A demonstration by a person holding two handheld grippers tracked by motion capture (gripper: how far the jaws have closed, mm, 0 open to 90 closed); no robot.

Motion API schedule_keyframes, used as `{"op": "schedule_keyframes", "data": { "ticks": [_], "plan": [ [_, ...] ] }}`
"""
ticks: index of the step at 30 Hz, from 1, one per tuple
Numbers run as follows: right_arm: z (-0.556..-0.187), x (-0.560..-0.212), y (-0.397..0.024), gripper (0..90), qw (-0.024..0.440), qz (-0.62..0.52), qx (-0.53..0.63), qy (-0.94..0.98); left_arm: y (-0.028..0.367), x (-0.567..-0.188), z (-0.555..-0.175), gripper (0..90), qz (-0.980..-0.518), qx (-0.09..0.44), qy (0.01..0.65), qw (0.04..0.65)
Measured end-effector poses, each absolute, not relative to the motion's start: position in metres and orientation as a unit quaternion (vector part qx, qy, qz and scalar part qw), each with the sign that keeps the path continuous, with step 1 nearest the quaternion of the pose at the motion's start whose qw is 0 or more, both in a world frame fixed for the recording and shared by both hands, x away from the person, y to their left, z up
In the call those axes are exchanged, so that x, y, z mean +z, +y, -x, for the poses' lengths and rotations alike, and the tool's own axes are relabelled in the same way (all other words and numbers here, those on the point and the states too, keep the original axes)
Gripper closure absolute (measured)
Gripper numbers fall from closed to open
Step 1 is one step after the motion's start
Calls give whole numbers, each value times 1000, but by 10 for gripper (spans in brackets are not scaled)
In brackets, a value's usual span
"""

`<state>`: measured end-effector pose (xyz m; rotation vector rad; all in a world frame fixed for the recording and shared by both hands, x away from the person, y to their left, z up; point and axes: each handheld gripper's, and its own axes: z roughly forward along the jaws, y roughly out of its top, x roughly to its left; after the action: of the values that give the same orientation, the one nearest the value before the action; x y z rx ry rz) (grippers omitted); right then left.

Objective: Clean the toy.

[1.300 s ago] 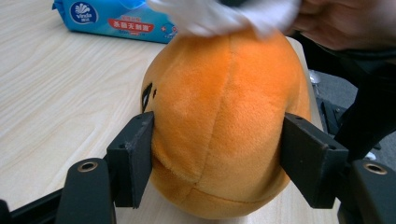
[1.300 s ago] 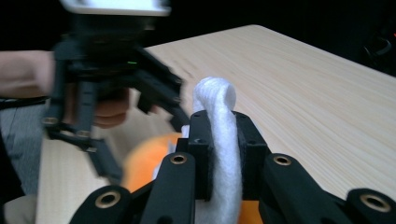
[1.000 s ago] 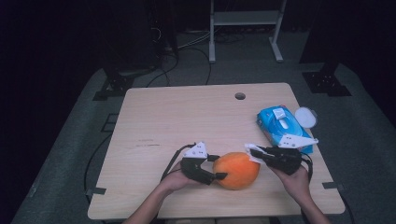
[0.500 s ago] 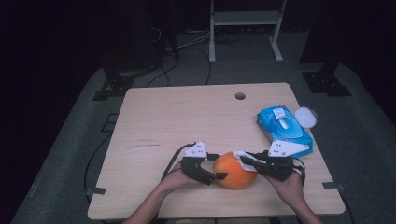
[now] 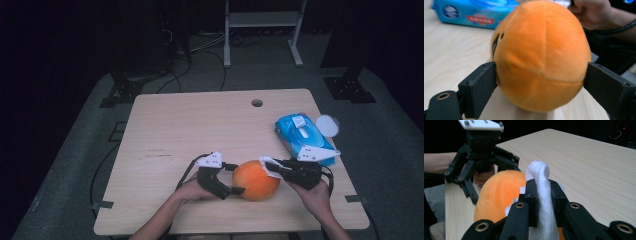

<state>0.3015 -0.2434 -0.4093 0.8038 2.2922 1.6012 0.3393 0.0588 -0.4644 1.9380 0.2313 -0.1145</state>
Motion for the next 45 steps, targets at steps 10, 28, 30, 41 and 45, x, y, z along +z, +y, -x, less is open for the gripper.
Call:
{"op": "schedule_keyframes", "data": {
  "ticks": [10, 28, 30, 41, 45],
  "plan": [
    [-303, -389, -229, 800, 122, -268, 581, 759, 73, -423, -332, 384, -785, 1, 101, 612],
    [-331, -423, -201, 802, 56, -297, 570, 764, 94, -426, -339, 336, -808, 4, 156, 568],
    [-335, -427, -210, 801, 51, -311, 569, 759, 88, -428, -339, 307, -803, 12, 160, 574],
    [-314, -395, -193, 798, 94, -227, 580, 777, 75, -431, -338, 271, -798, 21, 156, 582],
    [-319, -400, -193, 799, 87, -230, 578, 778, 80, -427, -339, 170, -799, 26, 150, 582]
  ]
}}
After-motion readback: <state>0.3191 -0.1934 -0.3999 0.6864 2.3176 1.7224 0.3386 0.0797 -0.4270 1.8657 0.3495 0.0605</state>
